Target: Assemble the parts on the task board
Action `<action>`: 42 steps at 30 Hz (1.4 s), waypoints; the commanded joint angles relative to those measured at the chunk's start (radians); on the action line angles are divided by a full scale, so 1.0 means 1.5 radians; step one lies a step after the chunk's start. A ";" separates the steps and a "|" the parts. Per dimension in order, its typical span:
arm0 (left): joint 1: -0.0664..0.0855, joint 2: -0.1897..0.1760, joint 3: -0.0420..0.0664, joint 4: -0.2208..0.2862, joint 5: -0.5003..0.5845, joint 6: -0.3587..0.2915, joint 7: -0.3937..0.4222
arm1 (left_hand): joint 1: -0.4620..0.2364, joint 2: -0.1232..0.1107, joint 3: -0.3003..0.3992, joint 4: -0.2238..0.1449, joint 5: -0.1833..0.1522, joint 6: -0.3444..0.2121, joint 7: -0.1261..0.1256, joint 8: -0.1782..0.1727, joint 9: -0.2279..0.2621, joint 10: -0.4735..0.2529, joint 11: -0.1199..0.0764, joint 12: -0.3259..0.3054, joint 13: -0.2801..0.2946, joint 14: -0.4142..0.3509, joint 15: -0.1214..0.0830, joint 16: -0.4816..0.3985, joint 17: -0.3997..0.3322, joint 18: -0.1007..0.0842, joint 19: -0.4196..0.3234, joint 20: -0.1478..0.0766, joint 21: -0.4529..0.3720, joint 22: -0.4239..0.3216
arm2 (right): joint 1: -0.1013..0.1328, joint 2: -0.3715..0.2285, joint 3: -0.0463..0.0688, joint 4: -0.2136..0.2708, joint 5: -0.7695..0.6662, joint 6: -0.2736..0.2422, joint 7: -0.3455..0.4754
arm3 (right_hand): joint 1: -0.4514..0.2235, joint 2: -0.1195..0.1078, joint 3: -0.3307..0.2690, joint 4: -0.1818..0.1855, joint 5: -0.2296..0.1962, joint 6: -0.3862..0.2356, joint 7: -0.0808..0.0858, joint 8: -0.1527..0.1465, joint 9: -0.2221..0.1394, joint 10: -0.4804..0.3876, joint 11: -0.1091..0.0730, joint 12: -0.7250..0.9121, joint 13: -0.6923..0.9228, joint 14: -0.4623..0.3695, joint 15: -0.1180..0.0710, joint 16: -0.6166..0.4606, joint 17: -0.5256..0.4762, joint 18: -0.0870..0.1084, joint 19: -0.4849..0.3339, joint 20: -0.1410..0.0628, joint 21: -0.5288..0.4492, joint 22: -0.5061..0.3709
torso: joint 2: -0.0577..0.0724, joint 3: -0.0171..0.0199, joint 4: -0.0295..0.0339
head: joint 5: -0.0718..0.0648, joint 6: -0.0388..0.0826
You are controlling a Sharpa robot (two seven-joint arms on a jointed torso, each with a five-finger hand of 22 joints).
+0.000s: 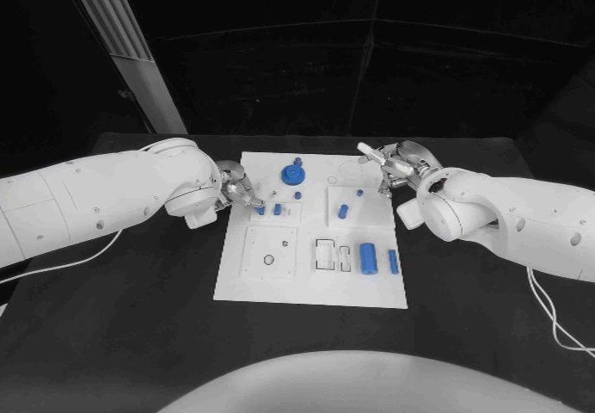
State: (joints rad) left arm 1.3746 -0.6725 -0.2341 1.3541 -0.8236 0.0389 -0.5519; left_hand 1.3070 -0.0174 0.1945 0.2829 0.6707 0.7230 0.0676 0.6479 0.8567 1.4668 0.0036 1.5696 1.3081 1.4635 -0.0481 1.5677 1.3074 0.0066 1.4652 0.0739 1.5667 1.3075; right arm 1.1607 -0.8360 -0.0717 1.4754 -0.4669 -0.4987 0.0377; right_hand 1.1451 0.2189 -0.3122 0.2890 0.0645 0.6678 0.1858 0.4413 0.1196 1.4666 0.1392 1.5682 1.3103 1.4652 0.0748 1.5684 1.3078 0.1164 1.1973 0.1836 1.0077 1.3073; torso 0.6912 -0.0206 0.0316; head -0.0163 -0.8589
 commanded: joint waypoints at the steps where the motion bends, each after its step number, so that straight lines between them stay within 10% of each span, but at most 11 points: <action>1: -0.001 0.001 -0.001 0.001 0.001 0.010 0.000 | 0.015 0.001 0.000 -0.008 -0.001 -0.003 -0.001 0.003 0.000 0.069 0.002 0.001 0.175 0.072 0.000 0.002 0.176 -0.004 0.070 -0.001 0.003 0.176 | 0.001 0.001 0.000 0.000 -0.001 -0.003 0.007 | 0.004 0.003 -0.004 0.000 0.004 0.000 0.013 0.005 -0.001 0.069 -0.005 0.002 0.174 0.070 -0.003 0.002 0.175 0.005 0.001 -0.004 -0.001 0.051 | 0.000 -0.0003 -0.0003 | 0.000 0.001; 42: -0.002 -0.001 -0.001 0.005 0.001 -0.014 0.018 | 0.056 0.006 0.003 -0.013 -0.033 -0.005 -0.002 0.009 -0.001 0.069 0.001 0.001 0.175 0.072 -0.002 0.002 0.176 -0.004 0.070 -0.003 0.003 0.176 | 0.001 0.001 0.000 -0.001 -0.001 -0.004 0.008 | 0.005 0.003 -0.004 0.000 0.004 0.001 0.013 0.005 -0.001 0.069 -0.005 0.002 0.174 0.070 -0.003 0.002 0.175 0.006 -0.001 -0.004 -0.003 0.050 | 0.000 -0.0002 0.0001 | -0.001 0.002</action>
State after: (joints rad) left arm 1.3718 -0.6759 -0.2346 1.3586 -0.8236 0.0091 -0.5359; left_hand 1.3870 -0.0054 0.2006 0.2686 0.6271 0.7202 0.0710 0.6560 0.8555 1.4668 0.0036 1.5696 1.3081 1.4635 -0.0481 1.5677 1.3073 0.0065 1.4652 0.0739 1.5668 1.3075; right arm 1.1606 -0.8354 -0.0717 1.4741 -0.4671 -0.4998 0.0384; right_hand 1.1451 0.2189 -0.3122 0.2890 0.0645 0.6678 0.1858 0.4455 0.1189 1.4667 0.1392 1.5682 1.3103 1.4652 0.0748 1.5684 1.3075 0.1163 1.1973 0.1836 1.0077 1.3073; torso 0.6917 -0.0210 0.0318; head -0.0175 -0.8552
